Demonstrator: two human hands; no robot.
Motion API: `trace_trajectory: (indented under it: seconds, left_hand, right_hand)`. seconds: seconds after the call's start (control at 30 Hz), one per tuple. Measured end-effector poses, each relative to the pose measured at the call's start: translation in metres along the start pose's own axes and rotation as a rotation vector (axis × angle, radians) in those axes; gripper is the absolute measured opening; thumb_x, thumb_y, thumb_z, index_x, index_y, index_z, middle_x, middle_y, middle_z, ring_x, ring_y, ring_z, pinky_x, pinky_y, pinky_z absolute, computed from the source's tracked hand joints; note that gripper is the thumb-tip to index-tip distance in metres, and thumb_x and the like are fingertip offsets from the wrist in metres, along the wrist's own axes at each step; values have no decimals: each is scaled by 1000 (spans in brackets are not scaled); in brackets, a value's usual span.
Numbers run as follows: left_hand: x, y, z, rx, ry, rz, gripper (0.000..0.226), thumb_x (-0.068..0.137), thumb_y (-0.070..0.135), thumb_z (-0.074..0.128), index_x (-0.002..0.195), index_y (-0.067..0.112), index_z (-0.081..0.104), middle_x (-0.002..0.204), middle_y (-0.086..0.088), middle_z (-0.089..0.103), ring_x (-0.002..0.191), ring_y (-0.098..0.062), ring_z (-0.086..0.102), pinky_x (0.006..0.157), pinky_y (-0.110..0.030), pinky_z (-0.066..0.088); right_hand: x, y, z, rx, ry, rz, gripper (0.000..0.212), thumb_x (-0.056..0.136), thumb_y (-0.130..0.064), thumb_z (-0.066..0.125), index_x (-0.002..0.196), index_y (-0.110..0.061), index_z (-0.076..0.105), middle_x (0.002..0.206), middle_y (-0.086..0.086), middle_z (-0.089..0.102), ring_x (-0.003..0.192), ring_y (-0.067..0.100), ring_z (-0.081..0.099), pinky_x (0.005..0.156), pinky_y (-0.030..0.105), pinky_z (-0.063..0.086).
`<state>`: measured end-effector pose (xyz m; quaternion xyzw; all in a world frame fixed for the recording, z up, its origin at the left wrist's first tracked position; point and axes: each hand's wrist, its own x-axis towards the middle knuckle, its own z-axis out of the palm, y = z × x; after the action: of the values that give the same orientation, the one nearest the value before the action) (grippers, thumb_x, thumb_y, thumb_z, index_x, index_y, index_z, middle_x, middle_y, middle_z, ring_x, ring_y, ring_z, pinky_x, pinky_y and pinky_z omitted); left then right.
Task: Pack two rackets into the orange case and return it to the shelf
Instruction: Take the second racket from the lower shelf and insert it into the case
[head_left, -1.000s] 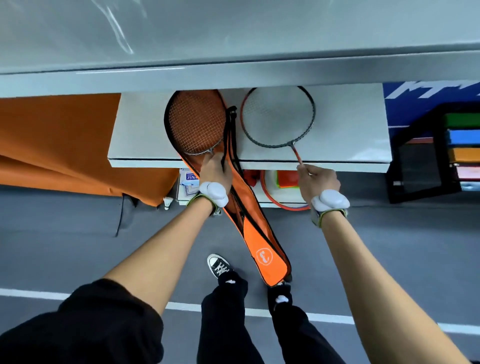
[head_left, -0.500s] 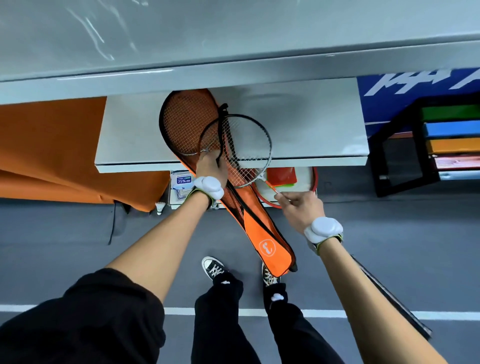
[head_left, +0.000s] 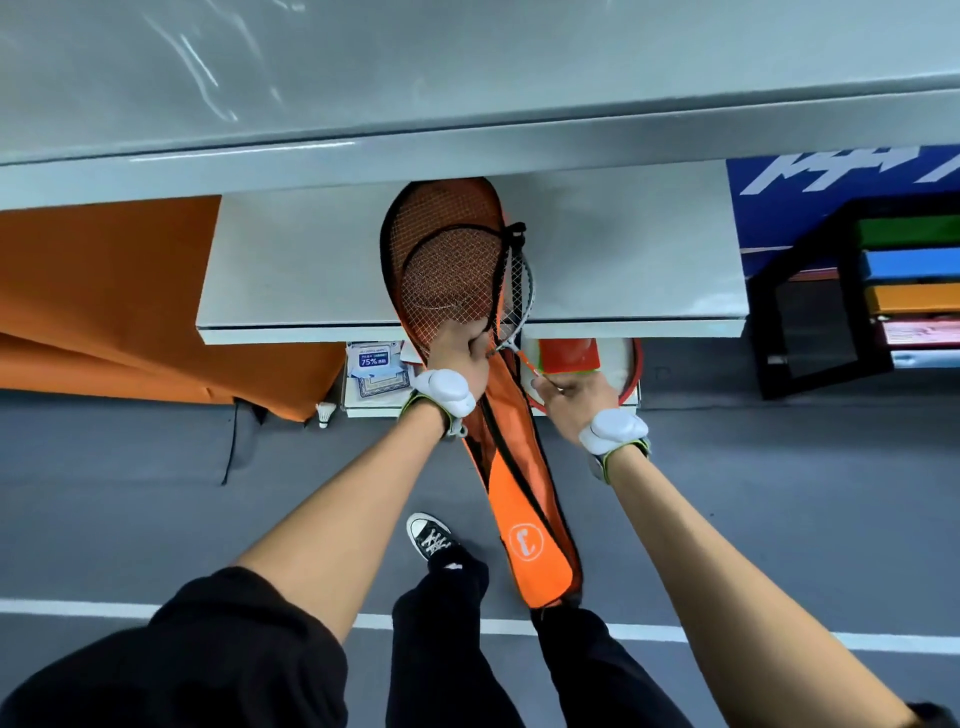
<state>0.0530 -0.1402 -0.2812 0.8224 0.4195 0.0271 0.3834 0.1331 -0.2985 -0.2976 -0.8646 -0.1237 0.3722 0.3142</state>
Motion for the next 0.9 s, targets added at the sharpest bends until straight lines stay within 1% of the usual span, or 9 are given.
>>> trace_trajectory:
  seconds: [0.13, 0.3, 0.4, 0.47, 0.57, 0.63, 0.73, 0.83, 0.9]
  left_hand:
    - [0, 7, 0, 3, -16, 35, 31, 97, 10, 51, 124, 5, 65, 115, -24, 62, 110, -35, 59, 96, -31, 40]
    - [-10, 11, 6, 80, -151, 132, 31, 96, 14, 48, 117, 5, 69, 109, -25, 65, 105, -37, 59, 91, -35, 39]
    - [-18, 11, 8, 50, -104, 135, 26, 95, 8, 50, 112, 6, 70, 104, -25, 64, 102, -36, 60, 89, -37, 42]
    - [-18, 12, 7, 14, -70, 117, 27, 96, 8, 50, 115, 6, 69, 107, -26, 64, 104, -36, 59, 91, -38, 43]
    - [-16, 17, 5, 5, -60, 84, 31, 98, 9, 48, 124, 7, 65, 117, -23, 64, 114, -34, 57, 97, -33, 39]
    - [-16, 19, 4, -17, -47, 80, 32, 98, 9, 48, 126, 7, 64, 123, -20, 63, 118, -32, 57, 99, -27, 36]
    - [-15, 22, 4, -15, -29, 93, 32, 98, 10, 47, 125, 9, 65, 117, -21, 64, 111, -33, 58, 92, -31, 41]
    - [-12, 24, 1, -34, 8, 101, 29, 98, 9, 47, 118, 7, 67, 106, -23, 66, 101, -34, 60, 84, -34, 44]
    - [-8, 24, 1, -46, 13, 82, 31, 99, 11, 46, 122, 8, 66, 111, -21, 67, 107, -34, 60, 90, -35, 46]
  right_hand:
    - [4, -5, 13, 50, -27, -5, 28, 94, -44, 61, 86, -23, 78, 70, 0, 57, 70, 23, 48, 68, 27, 40]
    - [20, -10, 19, 107, -25, 5, 34, 92, -51, 58, 87, -23, 76, 69, -5, 59, 67, 17, 50, 65, 26, 42]
    - [31, -14, 17, 209, -25, 36, 30, 93, -51, 58, 84, -28, 76, 61, -10, 67, 56, 10, 55, 55, 21, 44]
    - [35, -13, 18, 229, -63, 11, 28, 97, -44, 57, 96, -25, 77, 62, -11, 71, 50, 5, 55, 51, 18, 47]
    - [37, -10, 22, 195, -106, 22, 31, 96, -29, 58, 126, -25, 68, 94, 4, 79, 70, 14, 68, 78, 31, 60]
    - [36, -7, 26, 165, -118, 49, 39, 95, -25, 58, 134, -23, 61, 101, 10, 77, 85, 25, 74, 86, 38, 61]
    - [27, 6, 27, 283, -149, 118, 39, 98, -30, 59, 132, -12, 55, 103, 10, 75, 84, 22, 72, 74, 29, 62]
    - [5, 28, 25, 261, -133, 151, 41, 96, -48, 57, 117, -14, 63, 95, 9, 78, 88, 26, 75, 82, 41, 60]
    - [-14, 45, 25, 316, -133, 170, 36, 95, -48, 57, 105, -15, 66, 84, 4, 79, 74, 19, 77, 66, 34, 59]
